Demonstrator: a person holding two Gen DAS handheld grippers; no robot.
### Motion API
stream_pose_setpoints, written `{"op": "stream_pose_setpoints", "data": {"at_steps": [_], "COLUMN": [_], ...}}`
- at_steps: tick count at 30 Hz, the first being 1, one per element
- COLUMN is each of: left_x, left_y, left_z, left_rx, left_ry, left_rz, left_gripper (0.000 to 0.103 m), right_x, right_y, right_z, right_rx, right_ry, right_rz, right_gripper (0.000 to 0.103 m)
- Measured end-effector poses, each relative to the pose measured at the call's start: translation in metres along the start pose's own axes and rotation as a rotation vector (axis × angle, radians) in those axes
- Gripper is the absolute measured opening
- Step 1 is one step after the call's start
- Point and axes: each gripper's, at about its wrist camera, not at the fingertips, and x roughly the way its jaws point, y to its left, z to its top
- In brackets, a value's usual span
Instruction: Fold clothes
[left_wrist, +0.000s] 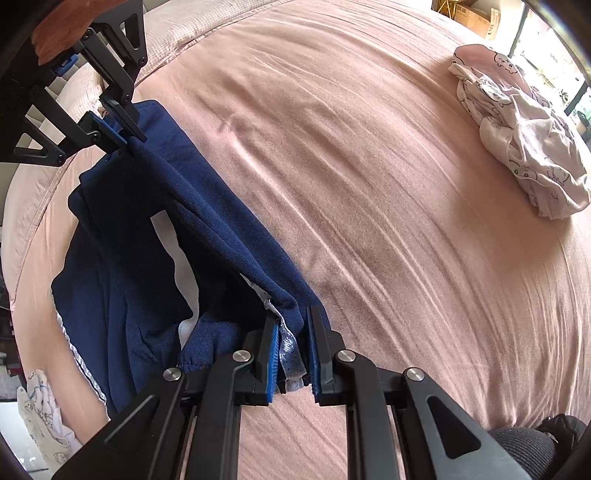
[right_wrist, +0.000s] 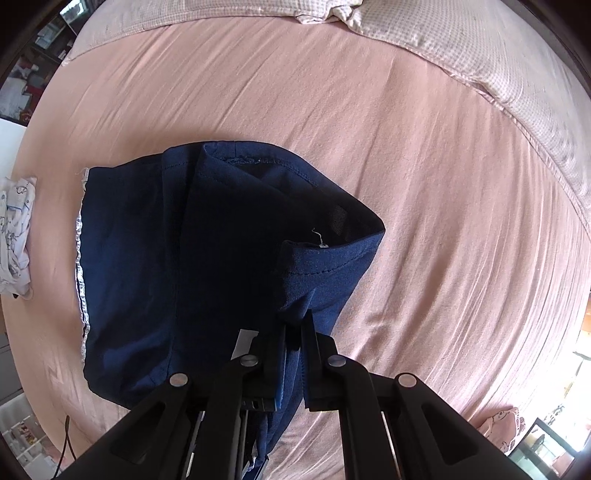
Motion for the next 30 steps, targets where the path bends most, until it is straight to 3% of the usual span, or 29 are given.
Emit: {"op": "stream_pose_setpoints", "data": {"at_steps": [21,27,30], "left_x": [-0.027,-0.041,-0.043], "left_y": [0.059,0.087,0.100], "left_z": [-0.033,-0.048,-0.057], "left_rx": [-0.131,-0.192,-0.222], "left_ry": [-0.034,-0.051,-0.046], "left_rz": [0.016,0.030,0.045], "left_gripper": [0.012,0.012,0.012], "right_x": [-0.045,-0.048,-0.047], "right_y": [0.031,0.096,0.112], "right_z": [0.024,0.013,0.024], "right_rx": [-0.035,-0.044,-0.049], "right_ry": [-0.099,-0.143,-0.163], "right_rz": [0.014,0.046,0.077], "right_gripper": [0.004,0.004,0.004]}}
